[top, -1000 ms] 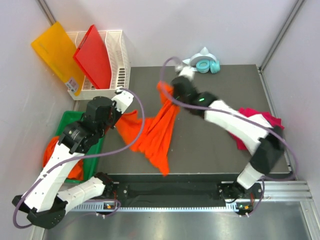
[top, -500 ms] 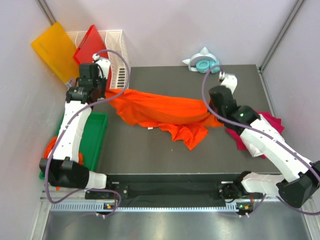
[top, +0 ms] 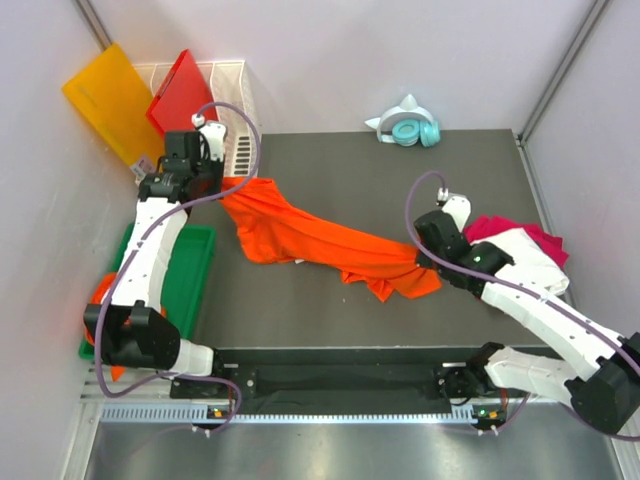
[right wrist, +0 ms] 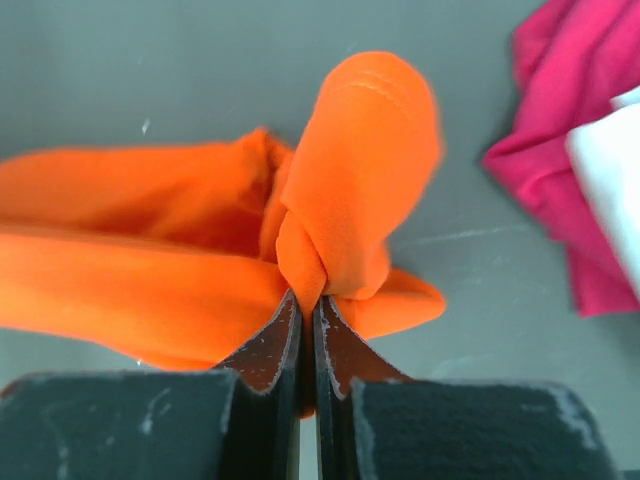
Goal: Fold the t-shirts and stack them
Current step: Flatten out the tshirt
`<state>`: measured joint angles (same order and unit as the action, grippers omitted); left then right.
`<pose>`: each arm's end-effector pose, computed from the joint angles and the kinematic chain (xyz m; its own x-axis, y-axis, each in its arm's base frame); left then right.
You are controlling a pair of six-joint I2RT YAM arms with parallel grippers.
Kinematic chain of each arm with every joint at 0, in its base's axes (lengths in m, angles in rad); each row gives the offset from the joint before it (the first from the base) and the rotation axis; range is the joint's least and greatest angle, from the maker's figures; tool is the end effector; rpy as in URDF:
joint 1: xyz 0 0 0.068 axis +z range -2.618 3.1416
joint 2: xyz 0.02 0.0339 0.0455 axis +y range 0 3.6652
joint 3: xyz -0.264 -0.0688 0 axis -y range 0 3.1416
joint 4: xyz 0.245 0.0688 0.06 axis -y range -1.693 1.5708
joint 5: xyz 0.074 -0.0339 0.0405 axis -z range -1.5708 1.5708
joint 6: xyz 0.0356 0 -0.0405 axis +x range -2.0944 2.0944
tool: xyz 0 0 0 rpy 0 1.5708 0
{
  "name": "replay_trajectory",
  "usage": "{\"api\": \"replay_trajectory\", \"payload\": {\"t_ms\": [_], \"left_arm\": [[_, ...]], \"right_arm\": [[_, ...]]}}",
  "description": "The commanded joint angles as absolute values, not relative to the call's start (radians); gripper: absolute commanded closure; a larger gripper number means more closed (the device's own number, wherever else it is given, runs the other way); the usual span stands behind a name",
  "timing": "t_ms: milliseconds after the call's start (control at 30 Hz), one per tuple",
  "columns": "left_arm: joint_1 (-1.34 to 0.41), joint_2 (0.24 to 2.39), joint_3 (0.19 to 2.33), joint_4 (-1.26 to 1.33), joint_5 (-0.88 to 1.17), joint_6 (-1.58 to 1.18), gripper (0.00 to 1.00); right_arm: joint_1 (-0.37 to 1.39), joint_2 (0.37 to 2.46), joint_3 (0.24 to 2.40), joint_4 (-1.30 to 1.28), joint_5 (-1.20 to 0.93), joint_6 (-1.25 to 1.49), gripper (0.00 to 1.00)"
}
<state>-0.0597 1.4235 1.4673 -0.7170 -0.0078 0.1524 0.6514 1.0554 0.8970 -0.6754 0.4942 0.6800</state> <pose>0.3085 -0.0182 0.3770 -0.6070 0.1884 -0.7720 0.1474 0.9813 0.1235 0.1789 0.1152 0.2858 -0.6341 0.2126 -0.7434 0.1524 0.9770 0.1495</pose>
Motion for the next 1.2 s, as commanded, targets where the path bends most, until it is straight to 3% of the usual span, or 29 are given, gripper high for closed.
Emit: {"api": "replay_trajectory", "payload": {"t_ms": [0,267,500,567,600,667,700,800,933,1100,1167], "left_arm": [[-0.057,1.364,1.437,-0.698,0.069,0.182,1.00],[-0.058,1.214,1.287,-0.749,0.104,0.274,1.00],[-0.058,1.170,1.238,-0.808,0.140,0.302,1.00],[-0.058,1.161,1.221,-0.810,0.144,0.304,1.00],[-0.058,1.152,1.215,-0.808,0.149,0.307,1.00],[-0.058,1.149,1.206,-0.807,0.153,0.311,1.00],[-0.058,1.150,1.207,-0.807,0.155,0.310,1.00],[-0.058,1.158,1.216,-0.808,0.161,0.307,1.00],[-0.058,1.160,1.212,-0.807,0.169,0.299,1.00],[-0.058,1.154,1.197,-0.807,0.172,0.295,1.00],[-0.058,1.150,1.190,-0.805,0.172,0.295,1.00]], "right_arm": [[0.777,1.092,0.887,-0.675,0.495,0.762,1.00],[1.078,1.210,0.822,-0.712,0.546,1.012,1.00],[1.157,1.282,0.830,-0.687,0.534,1.095,1.00],[1.166,1.292,0.839,-0.702,0.555,1.112,0.89],[1.166,1.295,0.854,-0.703,0.567,1.109,0.72],[1.143,1.295,0.888,-0.704,0.615,1.057,0.56],[1.123,1.299,0.934,-0.704,0.621,1.030,0.38],[1.036,1.308,1.030,-0.709,0.638,0.921,0.25],[0.947,1.307,1.088,-0.696,0.650,0.807,0.25],[0.919,1.321,1.034,-0.703,0.638,0.808,0.42],[0.917,1.333,1.006,-0.698,0.618,0.833,0.44]]}}
